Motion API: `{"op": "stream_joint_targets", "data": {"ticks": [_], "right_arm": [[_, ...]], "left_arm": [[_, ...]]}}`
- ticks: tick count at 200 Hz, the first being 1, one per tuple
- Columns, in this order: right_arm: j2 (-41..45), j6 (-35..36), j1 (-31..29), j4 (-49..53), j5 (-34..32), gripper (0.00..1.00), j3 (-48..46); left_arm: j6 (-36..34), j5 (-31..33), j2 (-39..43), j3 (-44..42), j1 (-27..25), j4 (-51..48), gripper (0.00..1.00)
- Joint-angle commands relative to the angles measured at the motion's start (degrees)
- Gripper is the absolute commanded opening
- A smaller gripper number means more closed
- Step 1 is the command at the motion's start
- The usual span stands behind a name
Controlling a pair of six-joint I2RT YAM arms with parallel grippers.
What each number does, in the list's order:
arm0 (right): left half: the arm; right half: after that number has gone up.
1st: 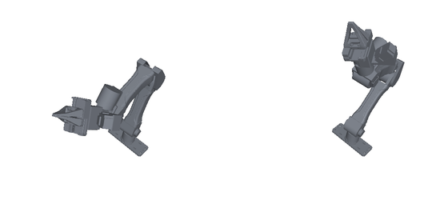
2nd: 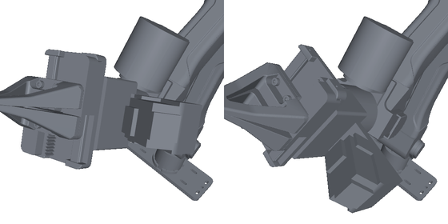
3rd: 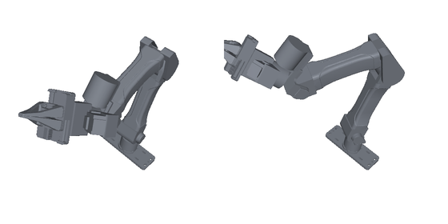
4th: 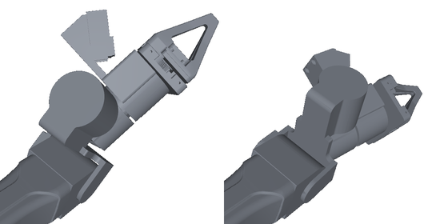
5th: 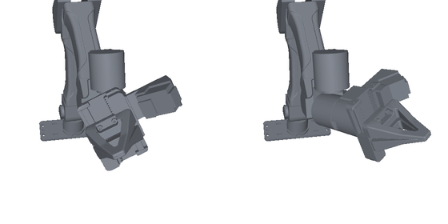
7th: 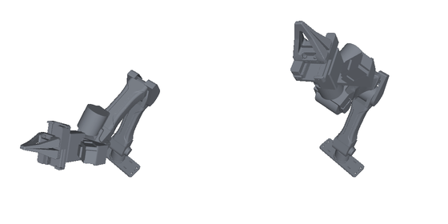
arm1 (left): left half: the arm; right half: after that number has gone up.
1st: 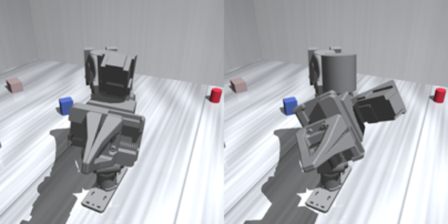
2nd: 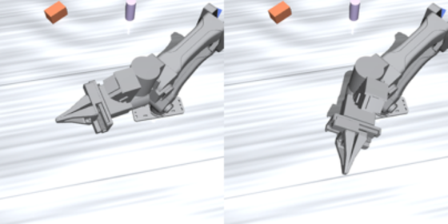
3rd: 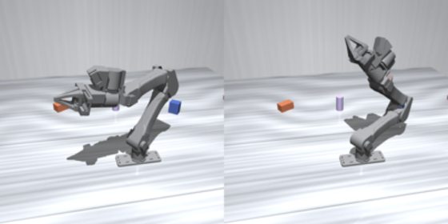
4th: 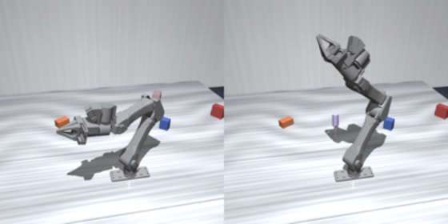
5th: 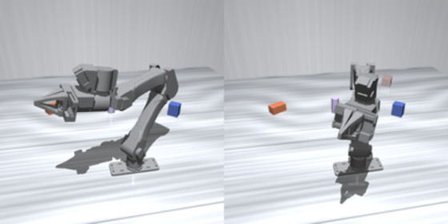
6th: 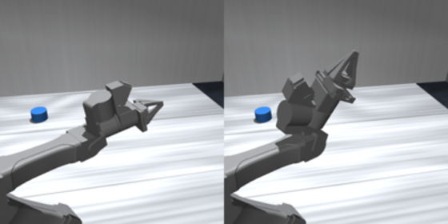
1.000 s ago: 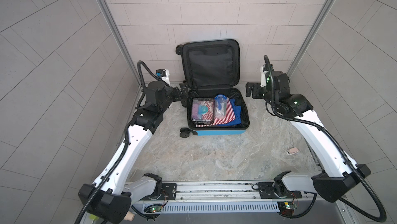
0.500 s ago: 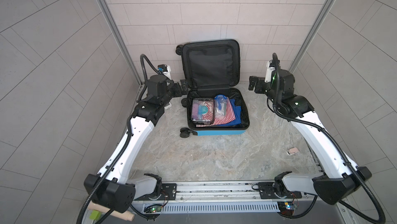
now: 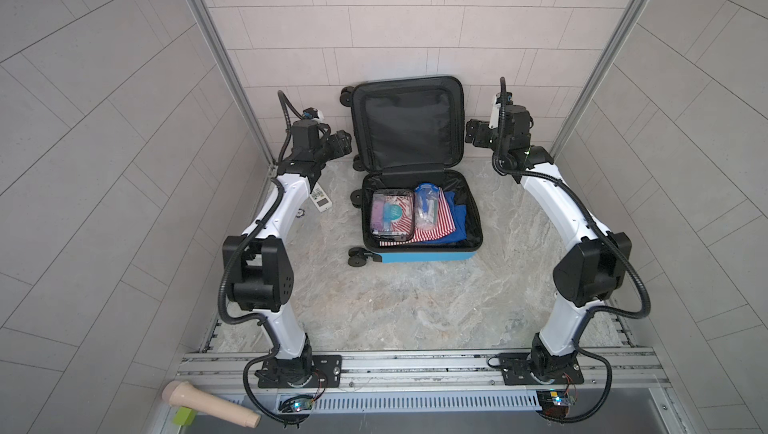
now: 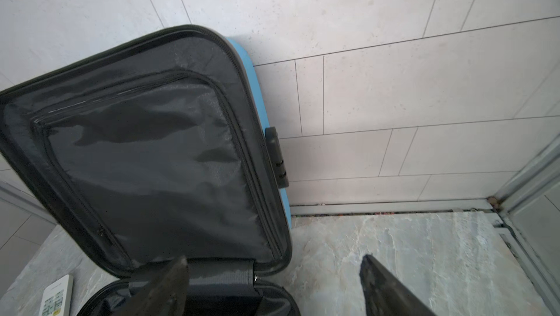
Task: Pack the luggage
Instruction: 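Raise both grippers to the upright lid's side edges and grip them, then swing the blue lid down over the base with both grippers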
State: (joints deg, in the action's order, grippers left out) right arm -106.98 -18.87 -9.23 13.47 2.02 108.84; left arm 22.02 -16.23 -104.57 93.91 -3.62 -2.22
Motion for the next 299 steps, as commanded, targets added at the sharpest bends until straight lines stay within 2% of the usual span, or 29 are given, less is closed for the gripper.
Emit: {"op": "stream_joint_targets", "data": {"ticks": [1, 65, 100, 127, 146, 191, 233, 251, 266, 292, 299], "right_arm": [[-4.63, 0.05, 1.23, -2.54, 4.62, 0.86, 6.64], [-19.23, 5.47, 1.58, -2.5, 9.27, 0.81, 22.85], [-24.82, 4.7, 2.18, -3.45, 10.58, 0.79, 29.73], [-28.1, 3.98, 2.28, -9.28, 12.61, 0.77, 31.88], [-30.12, 2.35, 2.21, -12.51, 12.55, 0.73, 33.45], [-35.22, -0.83, 2.17, -13.19, 13.72, 0.61, 41.01], [-37.25, -0.73, 1.35, -14.01, 13.89, 0.52, 43.94], [-37.78, -0.84, 1.08, -14.17, 14.02, 0.44, 44.66], [-37.85, -1.4, 1.04, -14.65, 14.36, 0.35, 44.7], [-37.52, -2.6, 1.05, -15.46, 15.19, 0.16, 44.88], [-37.29, -3.17, 1.01, -15.64, 15.2, 0.12, 44.9]], "left_arm": [[-0.34, -1.84, -3.62, 4.32, 0.08, 12.01, 0.75], [0.75, -2.12, -16.63, 11.98, 0.06, 26.81, 0.64], [2.86, -1.52, -21.72, 15.03, -0.01, 32.53, 0.58], [5.74, -0.78, -24.38, 16.42, -0.37, 36.81, 0.51], [5.84, -0.49, -26.12, 18.99, -1.18, 36.41, 0.49], [5.25, 0.83, -30.24, 26.19, -2.13, 34.35, 0.47], [4.58, 1.76, -32.77, 31.5, -2.17, 32.01, 0.45], [4.6, 2.16, -33.1, 32.12, -2.16, 31.73, 0.42], [4.7, 1.77, -33.53, 32.87, -2.18, 31.21, 0.34], [5.54, 0.17, -33.66, 34.47, -2.53, 30.34, 0.08], [5.61, -0.14, -33.4, 34.67, -2.66, 30.18, 0.03]]}}
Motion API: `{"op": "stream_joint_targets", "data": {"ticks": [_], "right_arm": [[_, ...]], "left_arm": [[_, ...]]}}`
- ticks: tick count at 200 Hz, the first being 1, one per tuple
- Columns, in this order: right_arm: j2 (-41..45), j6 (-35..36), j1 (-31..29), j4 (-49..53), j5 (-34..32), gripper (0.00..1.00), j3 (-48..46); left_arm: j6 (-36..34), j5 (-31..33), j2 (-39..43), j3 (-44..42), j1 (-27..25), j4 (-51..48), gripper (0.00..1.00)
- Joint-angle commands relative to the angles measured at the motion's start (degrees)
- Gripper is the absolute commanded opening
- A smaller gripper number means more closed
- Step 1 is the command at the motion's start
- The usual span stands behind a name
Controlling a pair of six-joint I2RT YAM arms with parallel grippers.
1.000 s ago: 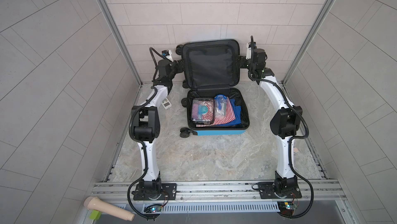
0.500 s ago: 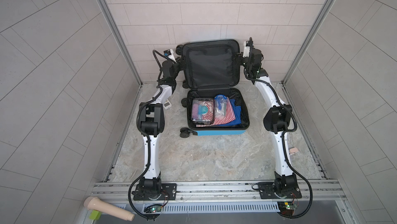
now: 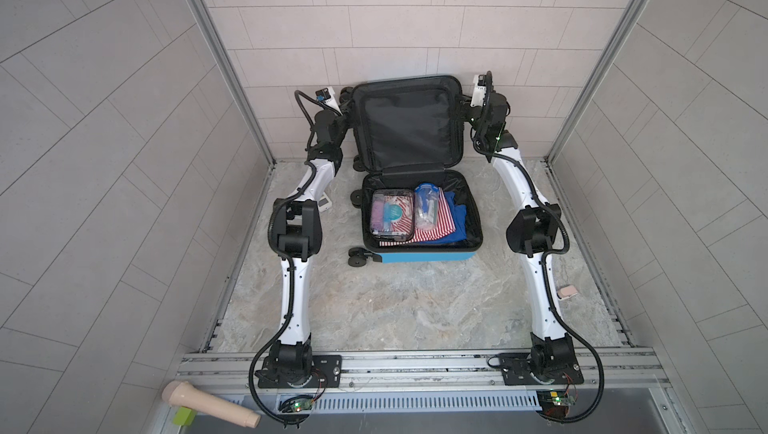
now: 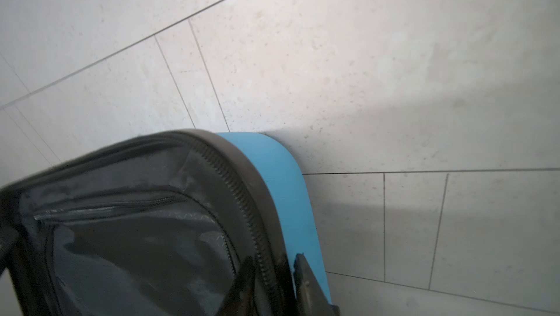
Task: Pack the luggage
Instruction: 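Swing the blue lid down over the base with both grippers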
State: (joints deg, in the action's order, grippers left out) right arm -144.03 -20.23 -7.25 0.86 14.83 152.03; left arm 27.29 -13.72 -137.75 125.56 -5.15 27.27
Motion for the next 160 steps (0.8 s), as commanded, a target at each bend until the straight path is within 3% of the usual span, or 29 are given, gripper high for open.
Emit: {"op": "stream_joint_targets", "data": {"ticks": [1, 47, 82, 124, 160], "right_arm": [[-0.22, -1.87, -0.96, -3.04, 2.35, 0.12, 1.7], [2.02, -2.19, -0.98, -1.7, 3.88, 0.0, 1.52], [5.78, -1.68, -0.93, 1.3, 4.6, 0.0, -0.95], [13.73, 0.68, -0.97, -0.68, 4.17, 0.0, -11.76], [22.09, 1.41, -1.06, -5.64, 2.19, 0.0, -26.3]], "left_arm": [[0.37, -2.69, -0.18, 3.02, -1.16, 0.64, 0.03], [0.11, -3.44, 4.17, 1.11, -2.0, 2.11, 0.0], [-1.75, -2.87, 9.92, -3.53, -3.54, 3.76, 0.0], [-2.47, -2.47, 16.87, -10.86, -4.91, 6.62, 0.0], [-1.83, -1.76, 22.54, -20.12, -5.77, 11.11, 0.0]]}}
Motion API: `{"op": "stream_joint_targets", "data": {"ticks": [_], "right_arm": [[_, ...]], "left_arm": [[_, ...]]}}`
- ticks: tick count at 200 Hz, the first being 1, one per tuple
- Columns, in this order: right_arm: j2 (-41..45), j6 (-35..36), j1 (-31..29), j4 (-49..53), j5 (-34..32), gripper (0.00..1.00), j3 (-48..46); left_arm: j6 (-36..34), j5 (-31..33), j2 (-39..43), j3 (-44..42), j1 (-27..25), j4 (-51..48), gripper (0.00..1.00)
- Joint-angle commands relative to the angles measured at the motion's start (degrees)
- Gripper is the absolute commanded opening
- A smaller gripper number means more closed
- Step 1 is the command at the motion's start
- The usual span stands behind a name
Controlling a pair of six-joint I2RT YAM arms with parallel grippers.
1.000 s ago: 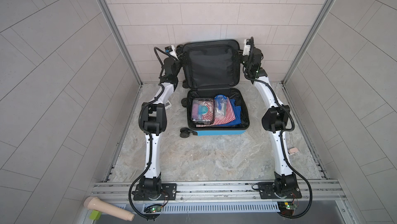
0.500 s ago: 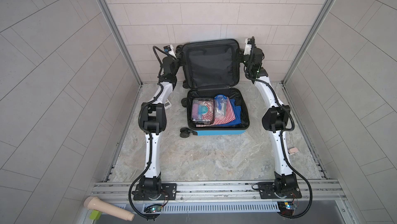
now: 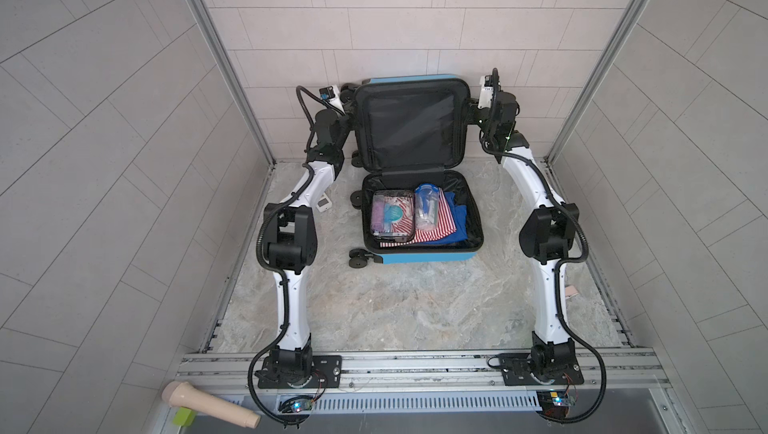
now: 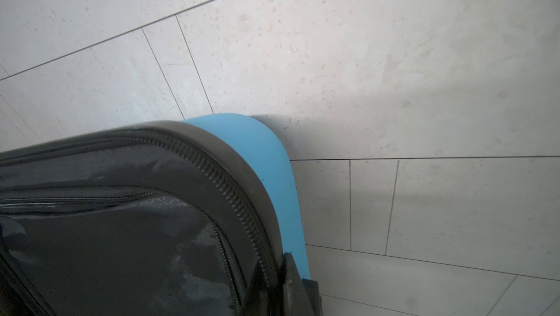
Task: Pack the luggage
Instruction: 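Swing the blue lid down over the base with both grippers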
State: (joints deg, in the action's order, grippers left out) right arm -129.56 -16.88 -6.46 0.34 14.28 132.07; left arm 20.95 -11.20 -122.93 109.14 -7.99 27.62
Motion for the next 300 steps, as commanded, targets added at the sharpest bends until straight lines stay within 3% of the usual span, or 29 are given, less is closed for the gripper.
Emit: {"op": "stream_joint_targets", "data": {"ticks": [1, 69, 131, 181, 206, 252, 300], "right_arm": [[7.81, -1.93, -1.83, -5.28, 2.62, 0.0, -6.76], [22.15, -1.78, -2.75, -13.83, -1.49, 0.0, -32.49], [32.4, -3.33, -4.35, -16.99, -4.33, 0.04, -47.53], [42.7, -4.69, -6.08, -18.35, -8.18, 0.27, -59.01], [47.7, -5.17, -6.79, -18.1, -9.65, 0.37, -64.2], [55.94, -6.05, -7.33, -16.75, -11.82, 0.39, -73.71], [67.86, -6.68, -7.38, -12.13, -16.13, 0.43, -85.63]], "left_arm": [[4.61, -4.27, 7.85, -3.95, -2.96, 11.0, 0.0], [6.57, -2.93, 18.6, -19.94, -4.3, 17.72, 0.0], [6.37, 0.11, 33.26, -39.29, -6.53, 22.61, 0.0], [4.91, 4.92, 47.75, -56.5, -8.99, 23.11, 0.0], [5.33, 5.27, 53.66, -62.17, -10.03, 20.21, 0.0], [3.41, 7.77, 64.53, -70.99, -13.34, 13.56, 0.0], [1.24, 7.62, 76.52, -71.92, -16.3, -4.7, 0.0]]}}
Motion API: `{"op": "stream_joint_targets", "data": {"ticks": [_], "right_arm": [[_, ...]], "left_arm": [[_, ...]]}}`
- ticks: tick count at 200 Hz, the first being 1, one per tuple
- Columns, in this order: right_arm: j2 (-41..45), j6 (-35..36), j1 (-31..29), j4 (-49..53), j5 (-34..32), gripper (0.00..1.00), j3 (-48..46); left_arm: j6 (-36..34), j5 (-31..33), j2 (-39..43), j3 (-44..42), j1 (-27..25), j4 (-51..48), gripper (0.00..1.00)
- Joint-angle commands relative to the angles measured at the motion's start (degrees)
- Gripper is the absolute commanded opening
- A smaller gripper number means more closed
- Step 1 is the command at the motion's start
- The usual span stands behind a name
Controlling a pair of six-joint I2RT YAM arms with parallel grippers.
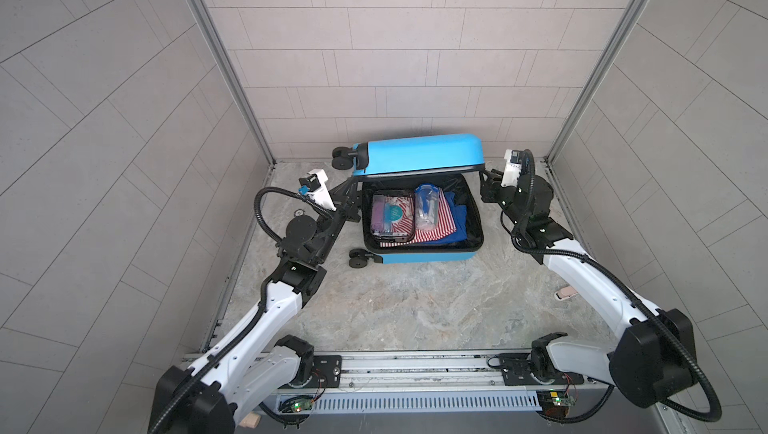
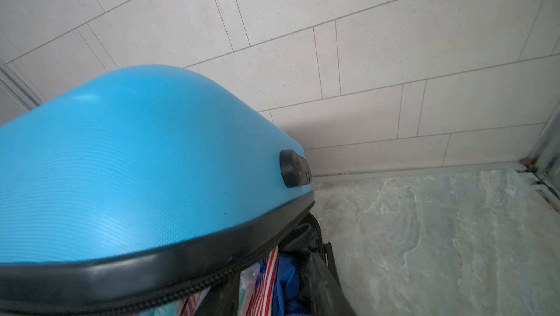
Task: Pack the luggage
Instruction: 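Swing the blue lid down over the base with both grippers, then release the lid and lower both grippers to the suitcase's sides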
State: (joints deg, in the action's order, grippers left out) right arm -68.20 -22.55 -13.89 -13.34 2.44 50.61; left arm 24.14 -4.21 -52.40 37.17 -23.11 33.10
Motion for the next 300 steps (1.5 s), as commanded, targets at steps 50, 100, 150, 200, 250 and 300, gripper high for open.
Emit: {"op": "stream_joint_targets", "data": {"ticks": [50, 100, 150, 200, 250, 300], "right_arm": [[19.85, -1.06, 0.12, 13.86, -8.46, 0.6, -14.42], [29.45, -0.27, 0.31, 30.87, -9.87, 0.76, -17.08], [25.76, -0.66, 0.27, 47.27, -6.99, 0.8, -9.35], [11.89, -7.22, 0.25, 61.29, -3.78, 0.79, 2.59], [11.81, -11.95, 0.35, 55.68, 2.34, 0.98, 1.4], [12.06, -9.35, 0.53, 51.47, 7.97, 0.96, -1.21]], "left_arm": [[-2.43, -2.81, 13.23, 7.03, -1.32, -37.41, 0.1], [-1.9, 0.86, 14.98, 12.77, -1.32, -54.77, 0.61], [-2.61, 5.49, 9.13, 19.82, -0.66, -60.92, 0.84], [-0.85, -0.93, -3.27, 27.08, 9.31, -61.4, 0.95], [3.36, -11.97, -16.97, 32.93, 20.77, -56.02, 0.86], [2.14, -13.37, -29.46, 38.94, 22.66, -56.33, 0.75]]}}
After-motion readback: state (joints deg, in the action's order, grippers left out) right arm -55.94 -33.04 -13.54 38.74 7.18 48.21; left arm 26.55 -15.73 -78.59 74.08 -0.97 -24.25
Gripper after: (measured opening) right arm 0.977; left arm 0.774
